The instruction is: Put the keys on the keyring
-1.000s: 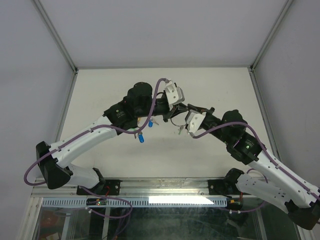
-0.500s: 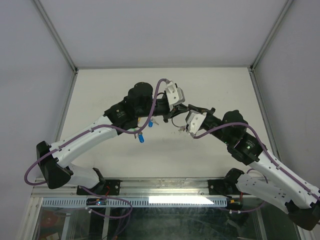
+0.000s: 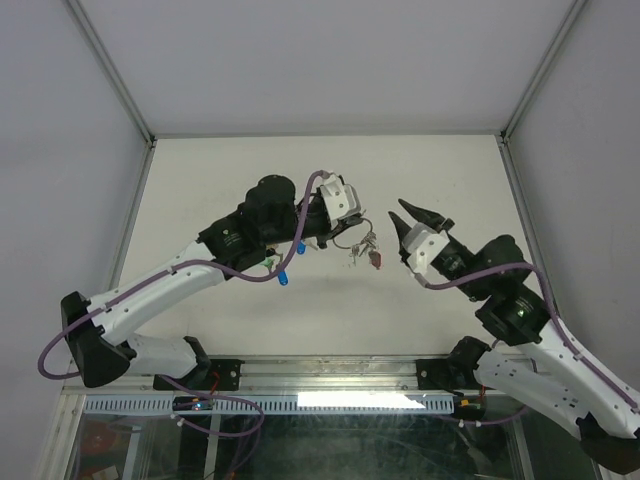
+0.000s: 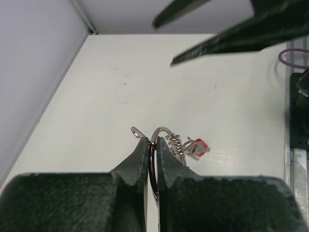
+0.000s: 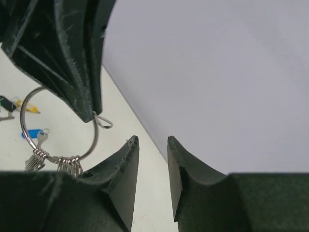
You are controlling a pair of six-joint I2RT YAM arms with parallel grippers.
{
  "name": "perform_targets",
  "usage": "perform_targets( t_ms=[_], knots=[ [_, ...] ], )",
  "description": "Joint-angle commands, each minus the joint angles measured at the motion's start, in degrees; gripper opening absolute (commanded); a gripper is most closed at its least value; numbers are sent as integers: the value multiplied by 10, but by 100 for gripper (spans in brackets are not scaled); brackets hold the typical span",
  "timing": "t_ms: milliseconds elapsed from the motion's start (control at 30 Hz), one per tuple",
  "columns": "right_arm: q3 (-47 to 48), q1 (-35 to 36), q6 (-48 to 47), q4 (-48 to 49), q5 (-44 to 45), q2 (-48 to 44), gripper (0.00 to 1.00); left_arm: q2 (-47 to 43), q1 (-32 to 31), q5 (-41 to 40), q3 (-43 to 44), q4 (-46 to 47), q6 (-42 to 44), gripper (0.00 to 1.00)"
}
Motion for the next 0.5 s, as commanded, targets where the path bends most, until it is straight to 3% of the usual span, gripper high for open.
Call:
perform_targets(
  t_ms=[0, 133, 300, 367, 467],
  knots=[
    [-8, 1, 66, 57, 37, -36, 33, -42, 4, -45, -24, 42, 30, 0],
    [13, 1, 203, 45, 96, -41, 34, -65, 5, -58, -55, 70, 48, 0],
    [148, 1, 551, -136, 182, 53, 36, -104, 3, -59, -101, 117, 78, 0],
    [196, 0, 663, -197, 180, 97, 39, -117, 1, -64, -117, 130, 93, 0],
    [215, -2, 805, -210, 155, 128, 41, -128, -4, -78, -131, 133, 120, 0]
  ],
)
